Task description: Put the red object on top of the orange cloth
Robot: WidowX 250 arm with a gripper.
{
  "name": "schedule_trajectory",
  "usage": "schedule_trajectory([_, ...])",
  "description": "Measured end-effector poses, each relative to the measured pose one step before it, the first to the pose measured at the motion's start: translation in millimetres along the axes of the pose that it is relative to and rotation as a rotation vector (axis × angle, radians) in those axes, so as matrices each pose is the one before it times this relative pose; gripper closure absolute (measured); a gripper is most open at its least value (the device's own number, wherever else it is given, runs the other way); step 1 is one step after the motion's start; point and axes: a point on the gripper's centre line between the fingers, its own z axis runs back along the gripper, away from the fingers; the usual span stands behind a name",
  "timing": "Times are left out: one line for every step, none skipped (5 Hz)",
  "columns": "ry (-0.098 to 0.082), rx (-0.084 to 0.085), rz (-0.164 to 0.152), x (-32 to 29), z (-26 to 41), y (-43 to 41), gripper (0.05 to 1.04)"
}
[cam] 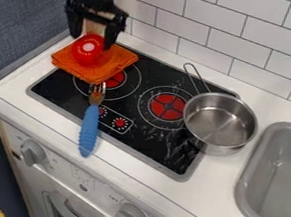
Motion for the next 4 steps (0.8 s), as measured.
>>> schedule_trajectory([-0.1053, 0.0062, -0.0509, -4.05, 40.83, -7.06, 0.082])
schedule_trajectory([-0.0254, -0.0215, -0.0512, -13.69, 12.38, -8.7, 0.082])
schedule_trajectory([0.0016, -0.03, -0.08, -16.12, 4.46, -20.54, 0.082])
schedule_trajectory([0.0279, -0.0104, -0.0505, -13.6, -0.52, -15.88, 0.082])
